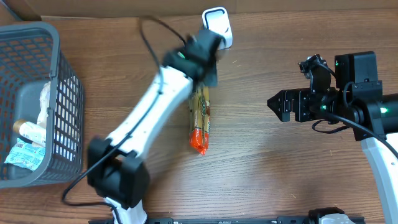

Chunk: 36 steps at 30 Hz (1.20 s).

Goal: Scan the item barcode
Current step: 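Carry the spaghetti pack to table centre and release it, then reach into the basket and grasp the white tube with left gripper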

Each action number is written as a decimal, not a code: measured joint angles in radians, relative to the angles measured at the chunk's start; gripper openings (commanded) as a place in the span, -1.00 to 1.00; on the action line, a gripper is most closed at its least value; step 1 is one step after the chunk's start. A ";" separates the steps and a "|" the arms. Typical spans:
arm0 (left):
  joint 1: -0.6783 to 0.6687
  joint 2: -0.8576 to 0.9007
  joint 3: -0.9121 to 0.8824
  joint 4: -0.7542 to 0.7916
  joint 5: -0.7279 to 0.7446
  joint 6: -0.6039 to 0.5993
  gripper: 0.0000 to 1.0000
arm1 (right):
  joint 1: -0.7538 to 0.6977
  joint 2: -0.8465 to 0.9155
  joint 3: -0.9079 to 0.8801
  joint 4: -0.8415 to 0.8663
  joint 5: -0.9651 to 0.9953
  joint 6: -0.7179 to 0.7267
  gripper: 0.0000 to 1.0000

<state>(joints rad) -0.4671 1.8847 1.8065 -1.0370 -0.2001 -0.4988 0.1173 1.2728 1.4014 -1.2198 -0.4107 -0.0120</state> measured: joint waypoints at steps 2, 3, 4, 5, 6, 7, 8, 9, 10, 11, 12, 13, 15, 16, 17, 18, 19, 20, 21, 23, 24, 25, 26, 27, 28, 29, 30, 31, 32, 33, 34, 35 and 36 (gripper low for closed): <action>0.064 -0.035 0.147 -0.102 -0.003 0.025 0.35 | 0.000 0.000 0.000 -0.002 0.000 0.000 0.94; 0.098 -0.054 0.209 -0.142 -0.006 0.034 0.36 | 0.000 0.000 0.000 -0.002 0.000 0.000 0.94; 0.137 -0.073 0.268 -0.183 -0.008 0.040 0.35 | 0.000 0.000 0.000 -0.002 0.000 0.000 0.94; 0.190 -0.098 0.331 -0.239 -0.011 0.045 0.35 | 0.000 0.000 0.000 -0.003 0.000 0.000 0.94; 0.213 -0.107 0.356 -0.262 -0.011 0.049 0.35 | 0.000 0.000 0.000 -0.004 0.000 0.000 0.94; 0.283 -0.143 0.413 -0.306 -0.018 0.056 0.35 | 0.000 0.000 0.000 -0.004 0.000 0.000 0.94; 0.341 -0.166 0.450 -0.349 -0.022 0.058 0.35 | 0.000 0.000 0.000 -0.005 0.000 0.000 0.94; 0.409 -0.190 0.474 -0.383 -0.023 0.061 0.35 | 0.000 0.000 0.000 -0.006 0.000 0.000 0.94; 0.471 -0.211 0.486 -0.409 -0.022 0.063 0.34 | 0.000 0.000 0.000 -0.006 0.001 0.000 0.94; 0.530 -0.226 0.492 -0.431 -0.026 0.063 0.34 | 0.000 0.000 0.000 -0.007 0.000 0.000 0.94; 0.596 -0.238 0.495 -0.454 -0.030 0.064 0.34 | 0.000 0.000 0.000 -0.008 0.000 0.000 0.94; 0.660 -0.242 0.497 -0.474 -0.030 0.066 0.33 | 0.000 0.000 0.000 -0.008 0.000 0.000 0.94; 0.781 -0.239 0.494 -0.507 -0.027 0.074 0.32 | 0.000 0.000 0.000 -0.007 0.000 0.000 0.94; 0.827 -0.234 0.489 -0.510 -0.025 0.080 0.32 | 0.000 0.000 0.000 -0.008 0.000 0.000 0.94; 0.879 -0.229 0.481 -0.510 -0.019 0.086 0.33 | 0.000 0.000 0.000 -0.008 0.000 0.000 0.94; 0.924 -0.224 0.466 -0.507 -0.011 0.090 0.33 | 0.000 0.000 0.000 -0.009 0.000 0.000 0.94; 0.969 -0.220 0.444 -0.499 0.002 0.092 0.33 | 0.000 0.000 0.000 -0.008 0.000 0.000 0.94; 1.013 -0.217 0.415 -0.488 0.018 0.094 0.33 | 0.000 0.000 0.000 -0.011 0.000 0.000 0.94; 1.057 -0.215 0.381 -0.469 0.040 0.097 0.33 | 0.000 0.000 0.000 -0.012 0.000 0.000 0.94; 1.131 -0.211 0.308 -0.420 0.078 0.103 0.32 | 0.000 0.000 0.000 -0.014 0.000 0.000 0.94; 1.164 -0.210 0.267 -0.391 0.097 0.107 0.33 | 0.000 0.000 0.000 -0.015 0.000 -0.001 0.94; 1.197 -0.209 0.217 -0.358 0.111 0.110 0.32 | 0.000 0.000 0.000 -0.018 0.000 0.000 0.94; 1.220 -0.207 0.179 -0.338 0.118 0.111 0.32 | 0.000 0.000 0.000 -0.021 0.000 0.000 0.94; 1.244 -0.203 0.137 -0.311 0.126 0.111 0.32 | 0.000 0.000 0.000 -0.023 0.000 0.000 0.94; 1.264 -0.202 0.082 -0.265 0.133 0.111 0.32 | 0.000 0.000 0.000 -0.023 0.000 0.000 0.94; 1.276 -0.199 0.040 -0.235 0.137 0.111 0.32 | 0.000 0.000 0.000 -0.022 0.000 0.000 0.94; 1.284 -0.195 -0.008 -0.202 0.140 0.111 0.32 | 0.000 0.000 0.000 -0.023 0.000 0.000 0.95; 1.287 -0.192 -0.045 -0.176 0.143 0.111 0.30 | 0.000 0.000 0.000 -0.023 0.000 0.000 0.94; 1.288 -0.185 -0.086 -0.146 0.146 0.111 0.29 | 0.000 0.000 0.000 -0.023 0.000 0.001 0.94; 1.287 -0.179 -0.116 -0.125 0.148 0.112 0.29 | 0.000 0.000 0.000 -0.024 0.000 0.000 0.94; 1.287 -0.169 -0.148 -0.100 0.150 0.113 0.28 | 0.000 0.000 0.000 -0.024 0.000 0.001 0.94; 1.287 -0.160 -0.183 -0.066 0.153 0.114 0.28 | 0.000 0.000 0.000 -0.026 0.000 0.000 0.94; 1.287 -0.148 -0.208 -0.048 0.156 0.114 0.27 | 0.000 0.000 0.000 -0.027 0.000 0.000 0.94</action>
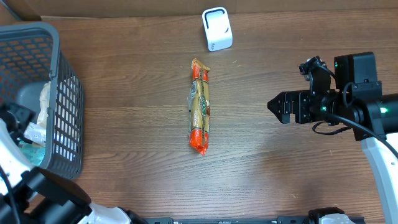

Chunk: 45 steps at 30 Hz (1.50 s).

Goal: Scan the item barcode
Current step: 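Reach into the basket and grasp the white tube with left gripper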

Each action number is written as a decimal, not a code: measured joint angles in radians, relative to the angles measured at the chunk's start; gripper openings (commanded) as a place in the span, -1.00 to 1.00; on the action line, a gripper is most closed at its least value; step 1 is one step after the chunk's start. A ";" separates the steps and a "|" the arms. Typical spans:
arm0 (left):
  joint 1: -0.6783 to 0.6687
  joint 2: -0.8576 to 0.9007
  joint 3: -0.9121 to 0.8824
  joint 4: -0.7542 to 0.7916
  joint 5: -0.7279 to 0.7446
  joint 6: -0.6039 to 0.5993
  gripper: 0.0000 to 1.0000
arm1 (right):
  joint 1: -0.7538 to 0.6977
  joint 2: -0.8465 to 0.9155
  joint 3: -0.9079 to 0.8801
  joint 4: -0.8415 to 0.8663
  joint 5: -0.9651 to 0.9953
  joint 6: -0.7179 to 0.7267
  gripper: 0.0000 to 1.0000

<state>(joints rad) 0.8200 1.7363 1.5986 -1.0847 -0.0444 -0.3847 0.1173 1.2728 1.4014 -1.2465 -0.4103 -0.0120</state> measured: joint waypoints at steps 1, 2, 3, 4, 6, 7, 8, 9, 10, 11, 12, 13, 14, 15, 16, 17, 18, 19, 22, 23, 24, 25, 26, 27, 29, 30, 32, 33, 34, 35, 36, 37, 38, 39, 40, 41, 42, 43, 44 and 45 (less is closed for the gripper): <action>-0.002 0.013 -0.025 0.023 0.001 0.000 0.26 | 0.000 0.000 0.000 0.000 0.000 0.000 0.94; -0.002 0.027 -0.045 0.044 0.003 0.000 0.26 | 0.000 0.000 0.000 -0.001 0.000 0.000 0.94; -0.002 0.045 -0.061 0.058 0.004 0.000 0.25 | 0.000 0.000 0.000 -0.002 0.000 0.000 0.94; -0.006 0.063 -0.071 0.069 0.004 0.000 0.25 | 0.000 0.000 0.000 -0.002 0.000 0.000 0.94; -0.009 0.096 -0.078 0.083 0.004 0.000 0.24 | 0.000 0.000 0.000 -0.002 0.000 0.000 0.94; -0.010 0.108 -0.078 0.087 0.004 0.000 0.24 | 0.000 0.000 0.000 -0.002 0.000 0.000 0.94; -0.013 0.122 -0.079 0.089 0.003 0.000 0.23 | 0.000 0.000 0.000 -0.002 0.000 0.000 0.95; -0.015 0.140 -0.079 0.091 0.003 0.000 0.23 | 0.000 0.000 0.000 -0.002 0.000 0.000 0.94; -0.017 0.153 -0.079 0.092 0.003 0.000 0.23 | 0.000 0.000 0.000 -0.002 0.000 0.000 0.94; -0.021 0.166 -0.079 0.091 0.003 0.000 0.23 | 0.000 0.000 0.000 -0.002 0.000 0.000 0.94; -0.022 0.176 -0.080 0.091 0.003 0.000 0.23 | 0.000 0.000 0.000 -0.002 0.000 0.000 0.94; -0.022 0.196 -0.080 0.091 0.003 -0.001 0.23 | 0.000 0.000 0.000 -0.002 0.000 0.000 0.94; -0.022 0.210 -0.081 0.091 0.003 -0.001 0.23 | 0.000 0.000 0.000 -0.002 0.000 0.000 0.95; -0.022 0.223 -0.081 0.091 0.003 -0.001 0.22 | 0.000 0.000 0.000 -0.003 0.000 0.000 0.94; -0.022 0.237 -0.081 0.091 0.003 -0.001 0.20 | 0.000 0.000 0.000 -0.003 0.000 0.001 0.94; -0.022 0.253 -0.081 0.092 0.000 -0.001 0.16 | 0.000 0.000 0.000 -0.004 0.000 0.000 0.94; -0.022 0.267 -0.081 0.090 -0.001 -0.002 0.08 | 0.000 0.000 0.000 -0.005 0.000 0.000 0.95; -0.022 0.277 -0.081 0.090 -0.003 -0.002 -0.12 | 0.000 0.000 0.000 -0.007 0.000 0.000 0.94; -0.022 0.309 -0.081 0.090 -0.016 -0.006 -0.87 | 0.000 0.000 0.000 -0.013 0.000 0.000 0.94; -0.022 0.314 -0.081 0.090 -0.016 -0.004 -0.91 | 0.000 0.000 0.000 -0.012 0.000 0.000 0.94; -0.022 0.315 -0.078 0.086 -0.021 -0.003 -0.92 | 0.000 0.000 0.000 -0.014 0.000 0.000 0.94; -0.022 0.313 -0.074 0.083 -0.023 -0.003 -0.91 | 0.000 0.000 0.000 -0.015 0.000 0.000 0.94; -0.022 0.313 -0.074 0.084 -0.023 -0.002 -0.92 | 0.000 0.000 0.000 -0.017 0.000 0.000 0.94; -0.022 0.314 -0.074 0.084 -0.023 0.000 -0.92 | 0.000 0.000 0.000 -0.021 0.000 0.000 0.94; -0.022 0.314 -0.074 0.083 -0.023 0.000 -0.91 | 0.000 0.000 0.000 -0.026 0.000 0.000 0.94; -0.022 0.314 -0.073 0.082 -0.023 0.000 -0.92 | 0.000 0.000 0.000 -0.027 0.000 0.001 0.94; -0.022 0.316 -0.061 0.064 -0.023 0.001 -0.92 | 0.000 0.000 0.000 -0.027 0.000 0.000 0.94; -0.022 0.320 -0.053 0.053 -0.023 0.001 -0.92 | 0.000 0.000 0.000 -0.027 0.000 0.000 0.94; -0.022 0.326 -0.039 0.028 -0.021 0.002 -0.92 | 0.000 0.000 0.000 -0.027 0.000 0.000 0.94; -0.022 0.334 -0.019 -0.003 -0.019 0.003 -0.92 | 0.000 0.000 0.000 -0.027 0.000 0.000 0.94; -0.022 0.341 0.001 -0.031 -0.018 0.004 -0.92 | 0.000 0.000 0.000 -0.027 0.000 0.000 0.94; -0.022 0.349 0.031 -0.071 -0.015 0.009 -0.92 | 0.000 0.000 0.000 -0.027 0.003 0.000 0.94; -0.022 0.354 0.058 -0.104 -0.011 0.017 -0.92 | 0.000 0.000 0.000 -0.027 0.006 0.000 0.94; -0.022 0.357 0.085 -0.130 -0.006 0.023 -0.92 | 0.000 0.000 0.000 -0.027 0.010 0.000 0.94; -0.024 0.357 0.124 -0.158 -0.002 0.029 -0.92 | 0.000 0.000 0.000 -0.027 0.011 0.000 0.94; -0.027 0.356 0.163 -0.180 0.001 0.033 -0.92 | 0.000 0.000 0.000 -0.026 0.014 0.000 0.94; -0.033 0.354 0.211 -0.200 0.004 0.045 -0.92 | 0.000 0.000 0.000 -0.025 0.016 0.000 0.94; -0.040 0.347 0.257 -0.208 0.007 0.053 -0.92 | 0.000 0.000 0.000 -0.025 0.018 0.000 0.94; -0.046 0.338 0.290 -0.215 0.008 0.057 -0.92 | 0.000 0.000 0.000 -0.024 0.018 0.000 0.94; -0.054 0.327 0.320 -0.222 0.009 0.064 -0.92 | 0.000 0.000 0.000 -0.023 0.019 0.000 0.94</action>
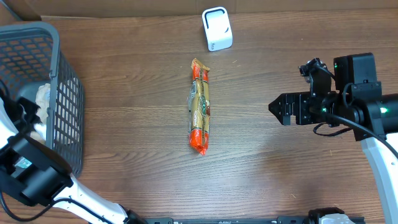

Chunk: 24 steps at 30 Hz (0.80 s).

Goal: Scan the item barcode
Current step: 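Reach into the basket and grasp the white tube with left gripper, then place the white tube left of the spaghetti pack and release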

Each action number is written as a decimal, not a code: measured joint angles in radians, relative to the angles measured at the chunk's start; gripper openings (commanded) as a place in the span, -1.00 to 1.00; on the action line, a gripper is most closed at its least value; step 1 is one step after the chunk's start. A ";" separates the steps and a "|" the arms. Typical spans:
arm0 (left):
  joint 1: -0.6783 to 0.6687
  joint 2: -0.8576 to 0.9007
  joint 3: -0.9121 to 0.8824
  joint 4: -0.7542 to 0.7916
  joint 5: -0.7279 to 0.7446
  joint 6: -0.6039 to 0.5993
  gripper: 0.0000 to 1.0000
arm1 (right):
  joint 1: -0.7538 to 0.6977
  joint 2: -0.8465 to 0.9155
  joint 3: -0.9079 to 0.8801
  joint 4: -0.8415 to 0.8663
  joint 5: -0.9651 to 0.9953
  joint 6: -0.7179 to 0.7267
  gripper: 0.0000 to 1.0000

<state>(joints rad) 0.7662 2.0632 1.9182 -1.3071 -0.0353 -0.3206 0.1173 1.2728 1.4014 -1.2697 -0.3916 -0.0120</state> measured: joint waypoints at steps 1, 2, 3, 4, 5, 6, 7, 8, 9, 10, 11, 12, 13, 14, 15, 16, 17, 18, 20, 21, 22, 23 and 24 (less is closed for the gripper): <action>-0.008 -0.021 0.032 -0.008 0.003 0.008 -0.92 | 0.000 0.000 0.000 -0.001 0.000 0.000 0.95; -0.016 -0.045 0.058 -0.013 0.007 0.014 -0.92 | 0.000 0.000 0.000 -0.002 0.000 0.000 0.95; -0.023 -0.071 0.082 -0.017 0.013 0.022 -0.92 | 0.000 0.000 0.000 -0.003 0.000 0.000 0.95; -0.032 -0.106 0.111 -0.018 0.024 0.036 -0.92 | 0.000 0.000 0.000 -0.003 0.001 0.000 0.95; -0.040 -0.139 0.135 -0.017 0.036 0.045 -0.92 | 0.000 0.000 0.000 -0.003 0.002 0.000 0.94; -0.048 -0.177 0.159 -0.016 0.051 0.057 -0.92 | 0.000 0.000 0.000 -0.003 0.003 0.000 0.94; -0.062 -0.226 0.185 -0.016 0.071 0.073 -0.92 | 0.000 0.000 0.000 -0.003 0.004 0.000 0.94; -0.070 -0.254 0.198 -0.014 0.087 0.090 -0.92 | 0.000 0.000 0.000 -0.004 0.003 0.000 0.94; -0.093 -0.311 0.216 -0.013 0.097 0.097 -0.92 | 0.000 0.000 0.000 -0.003 0.003 0.000 0.95; -0.119 -0.358 0.225 -0.012 0.105 0.107 -0.92 | 0.000 0.000 0.000 -0.003 0.004 0.000 0.94; -0.147 -0.398 0.232 -0.013 0.110 0.116 -0.92 | 0.000 0.000 0.000 -0.003 0.004 0.000 0.94; -0.187 -0.442 0.238 -0.015 0.111 0.121 -0.92 | 0.000 0.000 0.000 -0.003 0.003 0.000 0.94; -0.231 -0.481 0.245 -0.021 0.113 0.126 -0.92 | 0.000 0.000 0.000 -0.003 0.004 0.000 0.95; -0.267 -0.505 0.250 -0.025 0.116 0.132 -0.91 | 0.000 0.000 0.000 -0.003 0.004 0.000 0.94; -0.322 -0.528 0.256 -0.037 0.116 0.138 -0.91 | 0.000 0.000 0.000 -0.003 0.004 0.000 0.94; -0.374 -0.543 0.261 -0.052 0.115 0.141 -0.92 | 0.000 0.000 0.000 -0.004 0.004 0.000 0.95; -0.414 -0.550 0.261 -0.065 0.113 0.141 -0.92 | 0.000 0.000 0.000 -0.004 0.004 0.000 0.94; -0.473 -0.549 0.261 -0.084 0.101 0.140 -0.92 | 0.000 0.000 0.000 -0.003 0.004 0.000 0.94; -0.558 -0.533 0.247 -0.108 0.069 0.137 -0.92 | 0.000 0.000 0.000 -0.003 0.004 0.000 0.94; -0.605 -0.518 0.232 -0.115 0.050 0.135 -0.92 | 0.000 0.000 0.000 -0.003 0.004 0.000 0.94; -0.657 -0.496 0.209 -0.117 0.023 0.129 -0.92 | 0.000 0.000 0.000 -0.004 0.004 0.000 0.94; -0.697 -0.475 0.187 -0.115 -0.004 0.121 -0.92 | 0.000 0.000 0.000 -0.004 0.004 0.000 0.94; -0.742 -0.450 0.160 -0.113 -0.025 0.111 -0.92 | 0.000 0.000 0.000 -0.004 0.004 0.000 0.94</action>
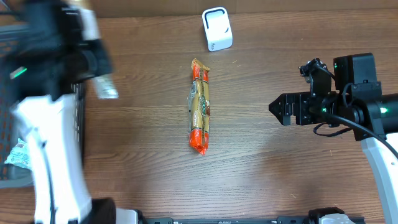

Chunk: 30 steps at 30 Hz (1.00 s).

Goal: Scan the item barcode
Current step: 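Place the white tube left of the spaghetti pack and release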

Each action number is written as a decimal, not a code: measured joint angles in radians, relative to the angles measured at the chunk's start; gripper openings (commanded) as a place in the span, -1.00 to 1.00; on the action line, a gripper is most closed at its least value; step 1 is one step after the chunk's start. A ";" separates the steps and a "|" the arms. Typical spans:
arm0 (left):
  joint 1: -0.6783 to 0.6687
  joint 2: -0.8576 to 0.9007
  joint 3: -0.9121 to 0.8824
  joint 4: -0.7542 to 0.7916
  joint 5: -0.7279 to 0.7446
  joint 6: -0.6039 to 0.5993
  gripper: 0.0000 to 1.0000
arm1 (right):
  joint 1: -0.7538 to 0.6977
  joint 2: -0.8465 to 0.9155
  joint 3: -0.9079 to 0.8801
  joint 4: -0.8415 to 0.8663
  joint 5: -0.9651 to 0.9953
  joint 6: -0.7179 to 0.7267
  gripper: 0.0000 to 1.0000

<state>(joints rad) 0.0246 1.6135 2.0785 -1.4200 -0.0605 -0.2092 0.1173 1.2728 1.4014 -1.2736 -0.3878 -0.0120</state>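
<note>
An orange and green snack pack [199, 107] lies lengthwise in the middle of the table. The white barcode scanner [217, 28] stands at the back edge, beyond the pack's far end. My left arm is raised high at the top left and badly blurred. Its gripper [99, 74] appears shut on a small pale item [106, 88], held in the air to the right of the basket. My right gripper [273, 107] hovers at the right, pointing left, fingers together and holding nothing, well clear of the pack.
The grey wire basket [79, 118] sits at the left edge, mostly covered by my left arm; a blue and white packet [17, 155] shows inside it. A cardboard wall runs along the back of the table.
My left gripper was down inside the basket; now the arm is raised above the basket's right side with a small pale item at its tip. Right arm and snack pack unchanged.
My left gripper was at the snack pack's far end, close to the scanner. Then the pack lay alone on the table and the arm was at the basket. Then it reached into the basket, and now it is up with a pale item.
</note>
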 measured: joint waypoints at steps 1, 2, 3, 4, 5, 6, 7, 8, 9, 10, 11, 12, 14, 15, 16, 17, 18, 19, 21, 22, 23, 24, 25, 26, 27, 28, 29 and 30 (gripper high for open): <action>-0.044 0.027 -0.031 0.006 -0.025 -0.011 -0.92 | 0.000 0.000 0.000 0.000 0.000 0.000 0.95; -0.085 0.053 -0.061 0.016 -0.049 -0.026 -0.92 | 0.000 0.000 0.000 0.000 0.000 0.000 0.94; -0.127 0.085 -0.098 0.029 -0.070 -0.044 -0.92 | 0.000 0.000 0.000 0.000 0.000 0.000 0.94; -0.162 0.113 -0.130 0.044 -0.085 -0.060 -0.91 | 0.000 0.000 0.000 0.000 0.000 0.000 0.94; -0.196 0.145 -0.166 0.064 -0.098 -0.079 -0.92 | 0.000 0.000 0.000 0.000 0.000 0.000 0.95; -0.225 0.174 -0.200 0.085 -0.107 -0.097 -0.92 | 0.000 0.000 0.000 0.000 0.001 -0.001 0.94; -0.251 0.200 -0.232 0.109 -0.115 -0.111 -0.92 | 0.000 0.000 0.000 0.001 0.001 0.000 0.94; -0.279 0.231 -0.264 0.131 -0.123 -0.130 -0.91 | 0.000 0.000 0.000 0.000 0.001 -0.001 0.94; -0.299 0.257 -0.288 0.152 -0.133 -0.145 -0.92 | 0.000 0.000 0.000 0.000 0.001 -0.001 0.94; -0.323 0.288 -0.314 0.179 -0.149 -0.167 -0.92 | 0.000 0.000 0.000 0.000 0.001 -0.001 0.94; -0.341 0.311 -0.330 0.196 -0.161 -0.185 -0.92 | 0.000 0.000 0.000 -0.001 0.001 -0.001 0.95; -0.355 0.336 -0.345 0.212 -0.171 -0.202 -0.92 | 0.000 0.000 0.000 -0.002 0.001 -0.002 0.94; -0.375 0.386 -0.367 0.237 -0.198 -0.242 -0.92 | 0.000 0.000 0.000 -0.002 0.002 -0.002 0.94; -0.380 0.409 -0.374 0.245 -0.207 -0.259 -0.91 | 0.000 0.000 0.000 -0.002 0.002 -0.002 0.94; -0.385 0.437 -0.377 0.250 -0.218 -0.273 -0.91 | 0.000 0.000 0.000 -0.002 0.002 -0.003 0.95; -0.387 0.462 -0.378 0.259 -0.223 -0.285 -0.92 | 0.000 0.000 0.000 -0.001 0.002 -0.003 0.94; -0.391 0.488 -0.378 0.272 -0.230 -0.295 -0.92 | 0.000 0.000 0.000 -0.001 0.002 -0.003 0.95; -0.393 0.516 -0.378 0.286 -0.235 -0.303 -0.91 | 0.000 0.000 0.000 -0.001 0.002 -0.003 0.94; -0.399 0.566 -0.378 0.300 -0.241 -0.314 -0.90 | 0.000 0.000 0.000 -0.001 0.002 -0.002 0.94; -0.404 0.589 -0.378 0.301 -0.241 -0.316 -0.81 | 0.000 0.000 0.000 -0.001 0.002 -0.003 0.94; -0.410 0.607 -0.378 0.301 -0.240 -0.316 -0.70 | 0.000 0.000 0.000 -0.001 0.003 -0.003 0.95; -0.417 0.624 -0.379 0.300 -0.238 -0.314 -0.63 | 0.000 0.000 0.000 -0.002 0.002 -0.003 0.94; -0.428 0.629 -0.378 0.298 -0.249 -0.317 -0.49 | 0.000 0.000 0.000 -0.002 0.002 -0.003 0.95; -0.433 0.629 -0.378 0.299 -0.242 -0.315 -0.38 | 0.000 0.000 0.000 -0.001 0.003 -0.003 0.95; -0.439 0.629 -0.378 0.297 -0.242 -0.315 -0.24 | 0.000 0.000 0.000 -0.002 0.002 -0.003 0.95; -0.444 0.629 -0.377 0.291 -0.243 -0.314 -0.15 | 0.000 0.000 0.000 -0.002 0.003 -0.003 0.96; -0.446 0.629 -0.372 0.277 -0.241 -0.315 -0.10 | 0.000 0.000 0.000 -0.001 0.002 -0.002 0.96; -0.449 0.629 -0.367 0.266 -0.239 -0.316 0.00 | 0.000 0.000 0.000 -0.002 0.003 -0.003 0.96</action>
<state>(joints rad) -0.4240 2.2425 1.7115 -1.1542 -0.2996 -0.5251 0.1173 1.2728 1.4014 -1.2751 -0.3851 -0.0151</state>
